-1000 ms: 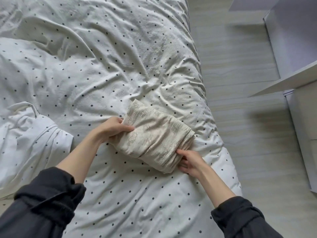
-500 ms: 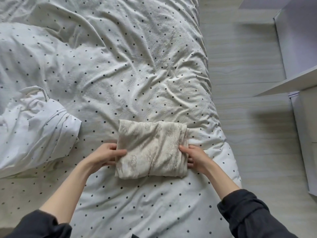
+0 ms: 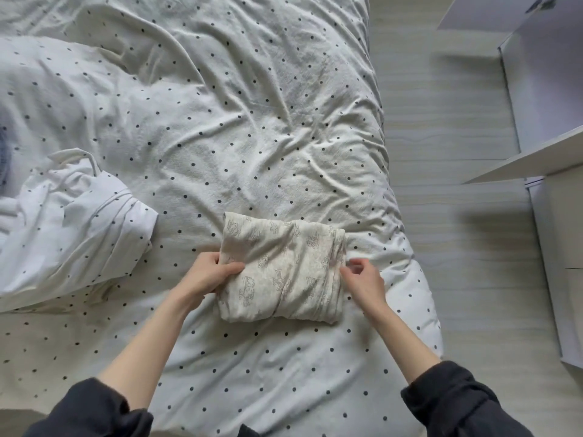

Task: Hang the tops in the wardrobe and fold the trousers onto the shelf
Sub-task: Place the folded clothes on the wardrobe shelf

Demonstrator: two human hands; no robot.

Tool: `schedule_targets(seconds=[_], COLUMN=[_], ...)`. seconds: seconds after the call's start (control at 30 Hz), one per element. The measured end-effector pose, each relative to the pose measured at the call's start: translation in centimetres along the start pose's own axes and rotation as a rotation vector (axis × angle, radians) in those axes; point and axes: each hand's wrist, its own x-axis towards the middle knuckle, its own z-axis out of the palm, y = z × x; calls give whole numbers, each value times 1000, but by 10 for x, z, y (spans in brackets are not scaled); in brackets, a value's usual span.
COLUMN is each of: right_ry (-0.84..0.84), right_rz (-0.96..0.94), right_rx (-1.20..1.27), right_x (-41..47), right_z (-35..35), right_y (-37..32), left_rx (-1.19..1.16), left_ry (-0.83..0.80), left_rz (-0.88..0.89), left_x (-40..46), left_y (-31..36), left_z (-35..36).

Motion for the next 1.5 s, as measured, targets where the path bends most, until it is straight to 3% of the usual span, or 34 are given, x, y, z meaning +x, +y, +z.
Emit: schedule_targets(seconds=[0.03,0.07,0.1,0.17,0.27,0.37,0.53,0.63,0.7,0.73,0.8,0.87,1.0,1.07,1.2,1.27,1.37,1.5], right_ry=[91,46,-107,-483,-710,-726,-625,-556,-555,-576,-627,-606,-384,-271,-353,-489,-672,-691], right_rz=[-172,-311,-359,-231,77,245,205,135,97,66,-35,-125,-184,-189,-54,56,94,34], right_rx=[-96,-88,-6,199,516,629,719,702,655,606,439,273,74,19,266,440,617,804], right_x=[-9,-18,-27,-40,-34,-20,-10,-10,-14,-19,-31,-40,-36,-31,-31,-34,-40,-36], right_z=[0,2,8,22,42,35,-3,-12,-8,-4,11,25,37,32,22,23,22,9], right_y=[-4,-11,-20,-34,-39,-39,-18,-11,-13,-18,-35,-54,-52,-41,-38,-44,-62,-81], left_rx=[9,23,39,79,179,318,394,281,45,-55,-265,-434,-225,-128,-142,-153,-192,-354], left_ry=[27,44,56,62,31,-52,-89,229,479,527,434,224,0,0,82,3,-109,-255], left_rz=[29,60,85,123,211,275,393,587,511,409,172,-16,-54,-21,-7,23,211,373], left_x=[-4,-6,-8,-12,-17,-21,-26,-36,-39,-39,-35,-31,-19,-19,-15,-22,-44,-68], left_y=[2,4,9,14,24,32,27,16,2,-5,-16,-18,-15,-9,1,17,49,92], left_z=[2,5,7,13,29,58,102,106,89,77,53,36,18,22,28,19,7,17])
